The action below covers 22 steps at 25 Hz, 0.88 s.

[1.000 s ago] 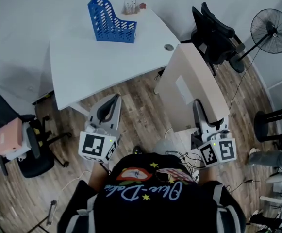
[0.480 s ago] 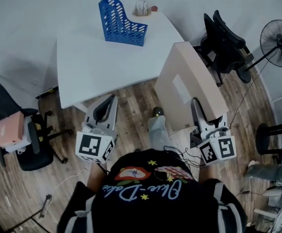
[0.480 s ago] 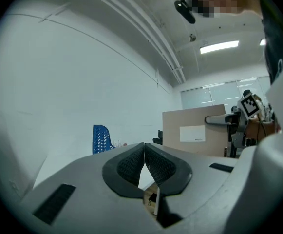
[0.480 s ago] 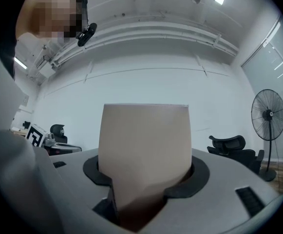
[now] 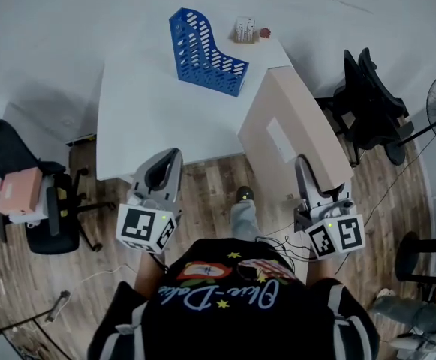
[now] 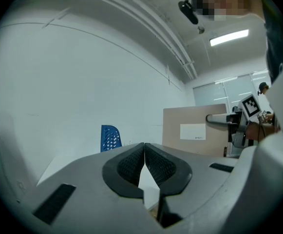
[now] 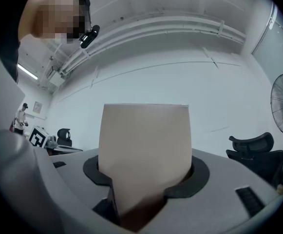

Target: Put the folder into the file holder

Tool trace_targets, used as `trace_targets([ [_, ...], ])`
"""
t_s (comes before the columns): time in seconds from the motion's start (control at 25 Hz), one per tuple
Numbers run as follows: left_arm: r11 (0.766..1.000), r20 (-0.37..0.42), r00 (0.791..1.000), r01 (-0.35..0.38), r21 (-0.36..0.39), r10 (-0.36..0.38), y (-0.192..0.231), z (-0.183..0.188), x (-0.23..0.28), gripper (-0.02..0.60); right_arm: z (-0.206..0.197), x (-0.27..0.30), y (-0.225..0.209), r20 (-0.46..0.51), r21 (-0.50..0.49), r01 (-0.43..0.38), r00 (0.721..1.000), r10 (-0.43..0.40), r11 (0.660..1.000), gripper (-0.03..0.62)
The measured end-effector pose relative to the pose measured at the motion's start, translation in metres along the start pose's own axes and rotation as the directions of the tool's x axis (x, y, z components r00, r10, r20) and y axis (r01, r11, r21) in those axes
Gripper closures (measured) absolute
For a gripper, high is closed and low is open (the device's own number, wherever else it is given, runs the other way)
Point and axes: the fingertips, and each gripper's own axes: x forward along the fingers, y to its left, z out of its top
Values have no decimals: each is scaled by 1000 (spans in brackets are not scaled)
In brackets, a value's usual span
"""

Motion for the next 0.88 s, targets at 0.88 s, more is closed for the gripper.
trace_targets([
  [0.88, 990, -28, 990, -141, -7, 141, 21, 15, 148, 577, 14, 142, -113, -18, -31, -187, 982, 186, 982, 344],
])
